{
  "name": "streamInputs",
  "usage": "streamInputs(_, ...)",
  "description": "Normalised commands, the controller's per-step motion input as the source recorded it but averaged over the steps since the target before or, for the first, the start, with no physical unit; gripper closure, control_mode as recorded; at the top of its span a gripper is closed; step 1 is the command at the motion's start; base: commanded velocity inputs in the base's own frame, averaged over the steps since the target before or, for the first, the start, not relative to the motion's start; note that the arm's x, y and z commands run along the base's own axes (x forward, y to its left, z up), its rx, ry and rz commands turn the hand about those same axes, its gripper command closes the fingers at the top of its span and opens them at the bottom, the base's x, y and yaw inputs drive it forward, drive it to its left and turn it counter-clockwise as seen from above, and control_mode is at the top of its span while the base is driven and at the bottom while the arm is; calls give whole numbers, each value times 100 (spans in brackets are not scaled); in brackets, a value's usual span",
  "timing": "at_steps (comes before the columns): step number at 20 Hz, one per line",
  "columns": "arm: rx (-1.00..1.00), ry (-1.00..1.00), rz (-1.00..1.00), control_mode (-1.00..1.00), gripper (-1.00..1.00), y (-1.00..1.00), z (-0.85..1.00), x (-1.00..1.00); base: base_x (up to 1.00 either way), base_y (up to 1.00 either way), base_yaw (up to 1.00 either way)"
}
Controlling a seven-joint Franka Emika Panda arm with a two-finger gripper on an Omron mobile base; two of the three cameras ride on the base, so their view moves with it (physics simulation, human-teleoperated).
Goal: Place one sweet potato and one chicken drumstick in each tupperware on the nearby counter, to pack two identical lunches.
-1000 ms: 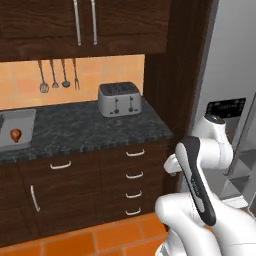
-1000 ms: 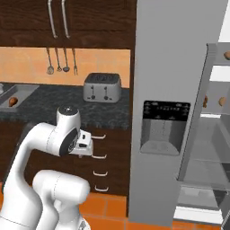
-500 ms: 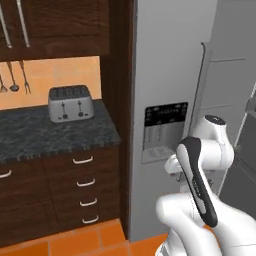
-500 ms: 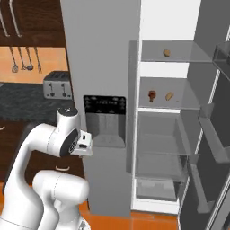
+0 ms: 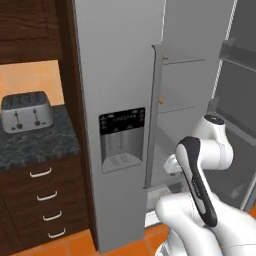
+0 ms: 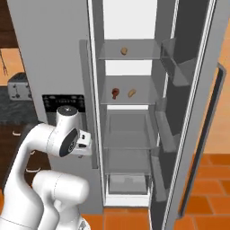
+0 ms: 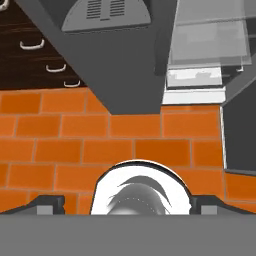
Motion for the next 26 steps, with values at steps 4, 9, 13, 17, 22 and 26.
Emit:
streamInputs(4, 0, 0, 0, 100, -100, 0, 0, 0, 12, -67, -19)
streamInputs(9, 0, 0, 0, 100, -100, 0, 0, 0, 31, -47, -6)
streamInputs(13, 0, 0, 0, 100, -100, 0, 0, 0, 48, -7, 9)
streamInputs(17, 0, 0, 0, 100, -100, 0, 0, 0, 51, 2, 19)
streamInputs(22, 0, 0, 0, 100, -100, 0, 0, 0, 65, -21, 13)
streamInputs(26, 0, 0, 0, 100, -100, 0, 0, 0, 13, -35, 4)
